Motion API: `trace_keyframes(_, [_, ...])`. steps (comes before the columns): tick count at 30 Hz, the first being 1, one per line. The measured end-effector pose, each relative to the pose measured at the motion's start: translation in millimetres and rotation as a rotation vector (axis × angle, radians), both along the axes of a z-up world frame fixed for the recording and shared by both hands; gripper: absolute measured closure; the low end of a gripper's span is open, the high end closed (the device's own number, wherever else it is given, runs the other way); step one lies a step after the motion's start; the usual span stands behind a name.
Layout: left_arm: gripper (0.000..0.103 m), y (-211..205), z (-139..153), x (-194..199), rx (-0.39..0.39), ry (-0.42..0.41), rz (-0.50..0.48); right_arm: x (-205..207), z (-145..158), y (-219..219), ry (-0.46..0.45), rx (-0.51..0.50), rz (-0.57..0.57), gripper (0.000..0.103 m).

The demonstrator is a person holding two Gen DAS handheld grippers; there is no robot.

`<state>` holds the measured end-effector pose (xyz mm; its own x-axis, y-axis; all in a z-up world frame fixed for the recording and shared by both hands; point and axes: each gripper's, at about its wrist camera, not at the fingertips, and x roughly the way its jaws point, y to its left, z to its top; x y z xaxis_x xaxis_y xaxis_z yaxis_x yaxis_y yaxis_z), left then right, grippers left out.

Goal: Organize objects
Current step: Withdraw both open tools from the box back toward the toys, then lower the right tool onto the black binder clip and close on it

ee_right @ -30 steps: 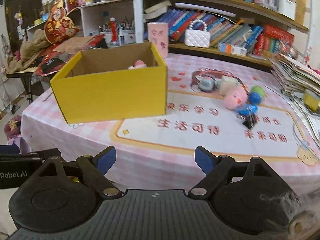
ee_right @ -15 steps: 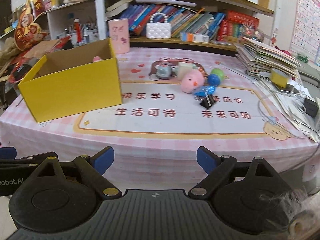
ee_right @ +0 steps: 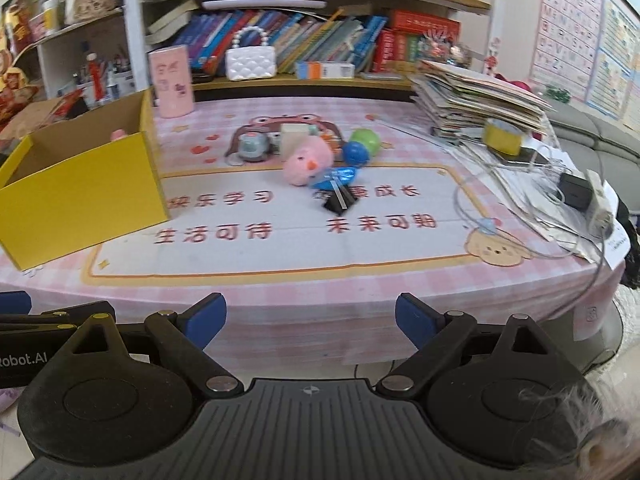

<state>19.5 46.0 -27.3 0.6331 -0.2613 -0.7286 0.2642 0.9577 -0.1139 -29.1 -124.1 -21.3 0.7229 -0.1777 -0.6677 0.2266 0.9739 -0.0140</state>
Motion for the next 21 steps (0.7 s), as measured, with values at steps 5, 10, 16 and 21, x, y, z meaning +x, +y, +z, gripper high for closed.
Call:
trace_keyframes(5, [0.007, -19.1, 0.9, 13.4, 0.003, -0.002, -0.023, 8.0, 0.1, -18.2, 0.002, 0.001, -0.026, 0.011])
trace_keyframes(10, [0.007, -36.7, 0.9, 28.4, 0.007, 0.000, -0.026, 24.2, 1.6, -35.6, 0.003, 0.004, -0.034, 0.011])
trace_keyframes(16, [0.007, -55.0, 0.4, 50.2, 0.013, 0.009, -0.006, 50.3, 1.1, -54.6, 0.013, 0.010, -0.015, 0.011])
trace_keyframes(21, [0.007, -70.5, -1.7, 70.0, 0.017, 0.017, 0.018, 77.1, -1.5, -72.1, 0.025, 0.021, 0.017, 0.011])
